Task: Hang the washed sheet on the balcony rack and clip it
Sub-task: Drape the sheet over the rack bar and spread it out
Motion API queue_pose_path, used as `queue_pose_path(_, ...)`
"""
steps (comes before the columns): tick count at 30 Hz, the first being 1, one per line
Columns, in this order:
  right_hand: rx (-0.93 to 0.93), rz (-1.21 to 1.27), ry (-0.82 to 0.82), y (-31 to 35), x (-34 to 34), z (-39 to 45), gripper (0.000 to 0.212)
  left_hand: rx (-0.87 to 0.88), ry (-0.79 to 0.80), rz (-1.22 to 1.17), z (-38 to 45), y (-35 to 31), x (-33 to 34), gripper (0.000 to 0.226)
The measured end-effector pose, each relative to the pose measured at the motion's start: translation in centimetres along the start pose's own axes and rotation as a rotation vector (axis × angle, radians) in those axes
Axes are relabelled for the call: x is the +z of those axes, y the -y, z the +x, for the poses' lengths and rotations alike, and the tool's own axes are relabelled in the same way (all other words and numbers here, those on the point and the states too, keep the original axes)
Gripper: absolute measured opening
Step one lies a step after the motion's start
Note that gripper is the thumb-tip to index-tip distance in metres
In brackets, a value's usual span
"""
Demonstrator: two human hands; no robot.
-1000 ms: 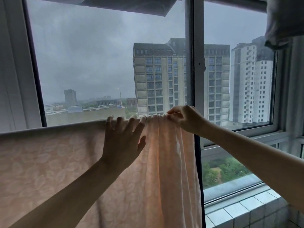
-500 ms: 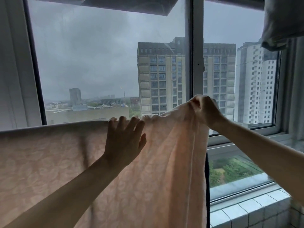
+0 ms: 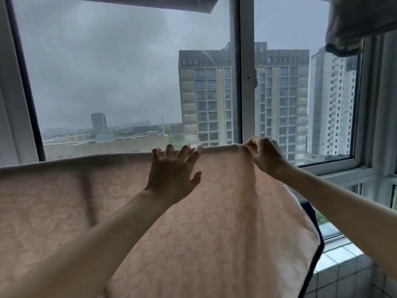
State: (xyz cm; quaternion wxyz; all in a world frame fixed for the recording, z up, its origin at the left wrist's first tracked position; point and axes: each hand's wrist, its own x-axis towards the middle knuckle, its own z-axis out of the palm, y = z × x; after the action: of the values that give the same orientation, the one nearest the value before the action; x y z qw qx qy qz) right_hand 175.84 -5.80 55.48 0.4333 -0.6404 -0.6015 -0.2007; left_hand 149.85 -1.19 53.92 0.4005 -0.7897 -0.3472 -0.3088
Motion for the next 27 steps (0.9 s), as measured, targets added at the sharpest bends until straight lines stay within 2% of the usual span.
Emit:
queue_pose_path(6,-0.023,0.098,0.055,0.6,0.3,-0.5,0.016,-0.02,0.012,0.049,-0.1,0.1,0.1,0.067)
queue_pose_path(12,0.037,0.352,0.088,1.9,0.9,-1.0,0.016,-0.033,0.026,0.075,-0.4,0.6,0.1,0.067)
queue_pose_path(15,0.045,0.335,0.2,1.4,1.4,-1.5,0.008,-0.038,0.018,0.071,-0.5,0.7,0.2,0.067)
queue_pose_path(18,0.029,0.291,0.32,0.6,2.2,-2.2,0.013,-0.033,-0.005,0.067,-0.5,0.6,0.4,0.066)
queue_pose_path(21,0.115,0.341,0.273,-0.3,2.3,-2.7,0.013,-0.026,-0.026,0.053,-0.4,0.8,0.7,0.066)
queue_pose_path(24,0.327,0.513,0.096,-1.1,1.0,-1.3,0.021,-0.019,-0.049,0.048,-0.5,0.9,1.1,0.067)
queue_pose_path(27,0.318,0.425,-0.003,-1.2,0.2,0.3,0.021,-0.009,-0.069,0.04,-0.6,0.7,1.2,0.066)
